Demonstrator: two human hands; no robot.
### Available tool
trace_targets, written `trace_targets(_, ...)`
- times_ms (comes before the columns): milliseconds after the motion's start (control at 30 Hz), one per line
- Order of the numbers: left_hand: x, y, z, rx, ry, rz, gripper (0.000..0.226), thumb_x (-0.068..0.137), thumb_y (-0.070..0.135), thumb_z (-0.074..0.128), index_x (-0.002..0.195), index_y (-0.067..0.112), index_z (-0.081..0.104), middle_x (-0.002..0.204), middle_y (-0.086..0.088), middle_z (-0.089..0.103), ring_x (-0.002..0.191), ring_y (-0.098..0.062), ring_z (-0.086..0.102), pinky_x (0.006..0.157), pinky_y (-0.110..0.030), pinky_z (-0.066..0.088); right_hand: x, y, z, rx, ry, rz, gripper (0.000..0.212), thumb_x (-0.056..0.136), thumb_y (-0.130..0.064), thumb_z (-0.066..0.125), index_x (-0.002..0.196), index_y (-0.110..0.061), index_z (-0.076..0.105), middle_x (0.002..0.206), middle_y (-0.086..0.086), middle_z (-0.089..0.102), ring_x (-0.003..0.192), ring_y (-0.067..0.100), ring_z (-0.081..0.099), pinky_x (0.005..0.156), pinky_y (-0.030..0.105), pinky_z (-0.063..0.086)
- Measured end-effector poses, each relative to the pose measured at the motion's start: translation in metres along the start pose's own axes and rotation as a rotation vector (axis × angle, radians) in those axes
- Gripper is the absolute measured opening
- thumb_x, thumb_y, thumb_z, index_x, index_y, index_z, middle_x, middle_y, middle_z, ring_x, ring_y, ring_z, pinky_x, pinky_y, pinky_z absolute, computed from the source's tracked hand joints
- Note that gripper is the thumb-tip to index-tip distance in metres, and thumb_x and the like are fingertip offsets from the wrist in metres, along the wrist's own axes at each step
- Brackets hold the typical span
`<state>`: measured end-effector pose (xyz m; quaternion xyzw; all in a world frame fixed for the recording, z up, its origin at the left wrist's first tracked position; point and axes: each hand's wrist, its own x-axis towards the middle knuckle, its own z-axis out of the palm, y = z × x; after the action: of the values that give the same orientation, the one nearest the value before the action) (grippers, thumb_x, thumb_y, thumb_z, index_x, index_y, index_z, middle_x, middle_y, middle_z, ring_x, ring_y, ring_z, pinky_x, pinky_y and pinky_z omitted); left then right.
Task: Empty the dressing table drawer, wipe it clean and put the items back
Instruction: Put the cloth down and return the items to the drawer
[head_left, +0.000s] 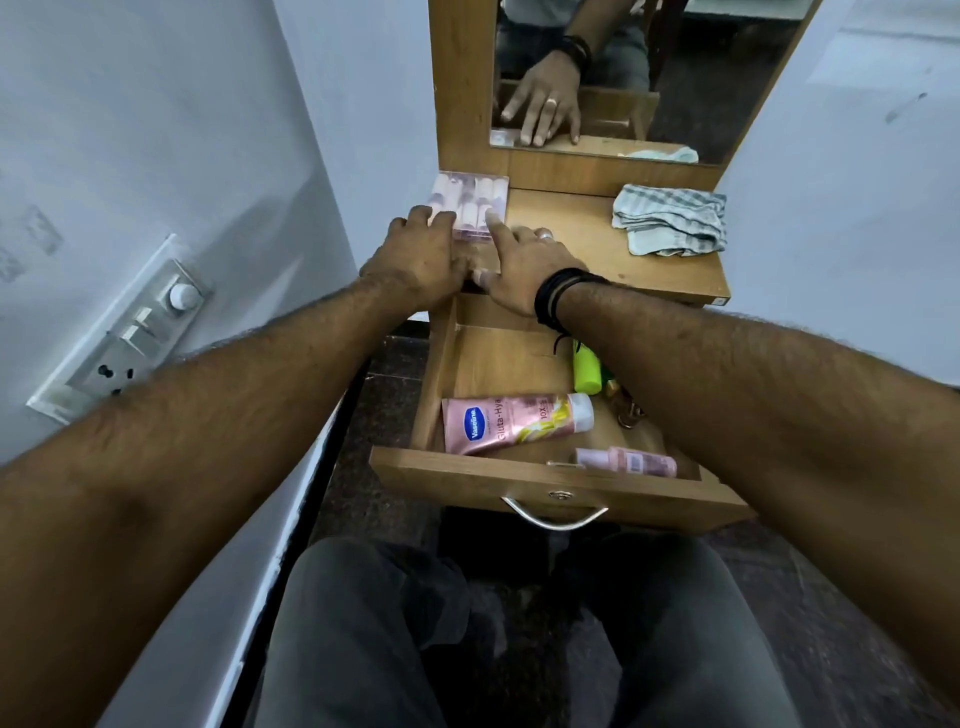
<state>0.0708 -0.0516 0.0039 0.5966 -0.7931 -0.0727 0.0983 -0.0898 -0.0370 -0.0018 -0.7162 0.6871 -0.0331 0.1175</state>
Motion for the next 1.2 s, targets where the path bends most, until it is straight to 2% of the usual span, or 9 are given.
trace_targets(200,0.028,-0.007,0.003,-0.220,-0.006,-0.094,0.055,0.100,0.040,0.049,0.145,0.008,0.044,0.138,-0.018,0.057,0.121,-0.035,0.056,0.096,-0.037,0.045,0.015,-0.003,0.004,0.016,-0.025,0.058,0.077,0.087,-0.067,0.036,0.156,-0.046,0.009,0.161,-0.006,0.033,0.148,0.028,0.029,0.108,0.071,0.025)
trace_targets(333,0.037,-0.005,0.007,-0.496,0.064,-0.350,0.050,0.101,0.043,0.052,0.135,0.007,0.054,0.133,-0.013,0.060,0.116,-0.031,0.059,0.082,-0.031,0.044,0.010,-0.003,0.006,0.004,0.019,0.057,0.084,0.080,-0.077,0.047,0.153,-0.045,0.022,0.155,-0.005,0.042,0.143,0.029,0.036,0.108,0.066,0.031)
trace_targets(600,0.011,-0.007,0.008,-0.652,0.057,-0.515,0.041,0.098,0.035,0.057,0.123,0.003,0.060,0.121,-0.020,0.065,0.106,-0.035,0.065,0.059,-0.028,0.042,-0.026,-0.013,0.016,0.000,0.151,0.020,0.059,0.088,-0.044,0.064,0.142,-0.034,0.044,0.134,-0.001,0.057,0.126,0.028,0.050,0.098,0.055,0.048)
trace_targets(733,-0.025,-0.005,0.003,-0.945,0.021,-0.576,0.030,0.098,0.027,0.057,0.124,0.013,0.055,0.115,-0.015,0.065,0.095,-0.025,0.066,0.074,-0.036,0.058,-0.052,-0.021,0.024,0.060,0.183,-0.023,0.050,0.090,-0.034,0.064,0.137,-0.027,0.046,0.128,0.007,0.058,0.120,0.031,0.052,0.094,0.051,0.051)
trace_targets(833,-0.058,0.000,-0.005,-1.166,-0.060,-0.643,0.016,0.099,0.022,0.057,0.114,0.024,0.054,0.104,-0.004,0.069,0.082,-0.017,0.068,0.051,-0.028,0.053,-0.075,-0.020,0.029,0.026,0.215,-0.037,0.047,0.091,-0.034,0.064,0.134,-0.030,0.046,0.129,0.008,0.058,0.117,0.033,0.055,0.094,0.051,0.051)
trace_targets(933,-0.083,0.003,-0.015,-1.212,-0.175,-0.698,0.004,0.097,0.028,0.057,0.096,0.027,0.061,0.090,0.001,0.071,0.071,-0.014,0.071,0.062,-0.032,0.041,-0.099,-0.015,0.031,-0.018,0.279,-0.068,0.048,0.091,-0.039,0.065,0.135,-0.032,0.046,0.131,0.006,0.051,0.112,0.033,0.057,0.091,0.050,0.052)
trace_targets(1033,-0.099,0.006,-0.018,-1.186,-0.226,-0.705,0.012,0.095,0.031,0.058,0.103,0.024,0.066,0.086,0.003,0.073,0.065,-0.012,0.072,0.077,-0.041,0.034,-0.117,-0.008,0.029,-0.084,0.337,-0.165,0.042,0.097,-0.040,0.059,0.137,-0.030,0.052,0.135,0.004,0.050,0.107,0.032,0.058,0.087,0.045,0.049)
trace_targets(1133,-0.110,0.013,-0.017,-1.112,-0.207,-0.666,0.020,0.097,0.034,0.059,0.105,0.018,0.068,0.078,0.002,0.075,0.055,-0.012,0.071,0.070,-0.038,0.042,-0.133,-0.002,0.023,-0.194,0.317,-0.282,0.040,0.102,-0.038,0.049,0.139,-0.025,0.054,0.135,0.003,0.055,0.107,0.032,0.059,0.084,0.042,0.047)
trace_targets(1200,-0.114,0.015,-0.015,-1.078,-0.215,-0.647,0.024,0.099,0.036,0.059,0.106,0.016,0.070,0.074,0.000,0.074,0.050,-0.011,0.068,0.047,-0.029,0.051,-0.140,0.001,0.021,-0.230,0.274,-0.306,0.040,0.102,-0.038,0.045,0.138,-0.022,0.054,0.131,0.004,0.058,0.106,0.033,0.059,0.083,0.043,0.049)
